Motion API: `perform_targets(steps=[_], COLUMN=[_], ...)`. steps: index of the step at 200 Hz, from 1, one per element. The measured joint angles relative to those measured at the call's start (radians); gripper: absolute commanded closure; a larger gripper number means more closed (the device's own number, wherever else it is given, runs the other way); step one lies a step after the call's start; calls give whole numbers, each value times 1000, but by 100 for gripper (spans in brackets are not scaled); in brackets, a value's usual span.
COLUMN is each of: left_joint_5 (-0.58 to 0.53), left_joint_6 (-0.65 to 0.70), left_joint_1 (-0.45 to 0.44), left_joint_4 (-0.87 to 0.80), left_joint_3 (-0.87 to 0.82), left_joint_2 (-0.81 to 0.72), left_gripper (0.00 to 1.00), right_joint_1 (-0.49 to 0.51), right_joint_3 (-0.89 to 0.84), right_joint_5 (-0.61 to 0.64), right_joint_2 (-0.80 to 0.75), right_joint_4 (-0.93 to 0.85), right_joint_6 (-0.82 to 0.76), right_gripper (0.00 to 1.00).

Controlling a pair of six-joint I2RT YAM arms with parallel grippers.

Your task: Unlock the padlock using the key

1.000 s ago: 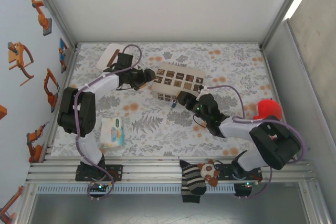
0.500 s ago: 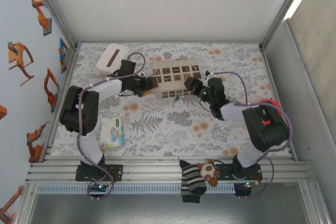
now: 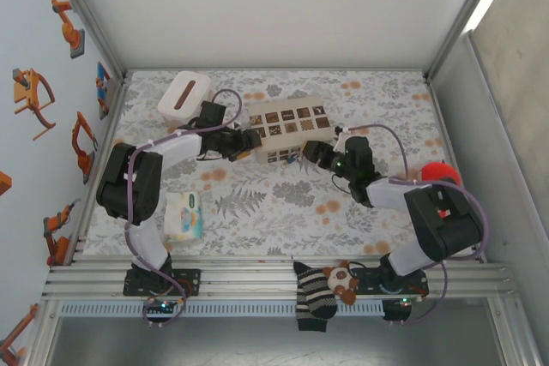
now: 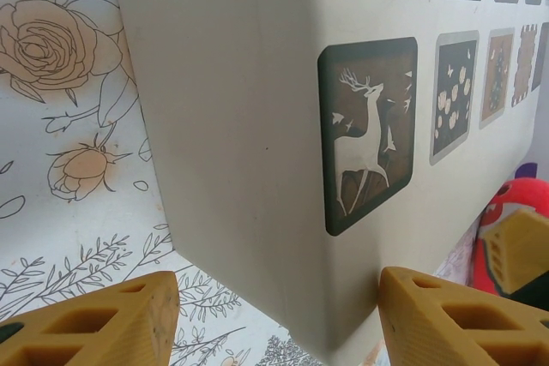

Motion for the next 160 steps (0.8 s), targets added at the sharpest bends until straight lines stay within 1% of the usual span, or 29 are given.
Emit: perform_targets(steps=[20,42,88,140,160], left_joint_5=[-2,-5,-18,-34,-38], left_joint_6=[0,0,0,0,0], left_joint_1=[0,-2,-5,-8,-8], left_joint_4=[0,0,-5,-15,-18], left_joint_3=[0,0,0,0,0], left_joint_2=[-1,-1,-6,-14,-15], left_gripper=[38,38,38,38,38], right_joint_1=[16,29,55,69,69], right_joint_3=[-2,-2,-1,32,42], right_joint_5=[-6,-8,15,29,36], right_joint_2=[35,117,294,379,404], right_joint_4=[20,107,261,392,416], right_joint_6=[-1,5,26,41,40], right_gripper=[44,48,49,50,51])
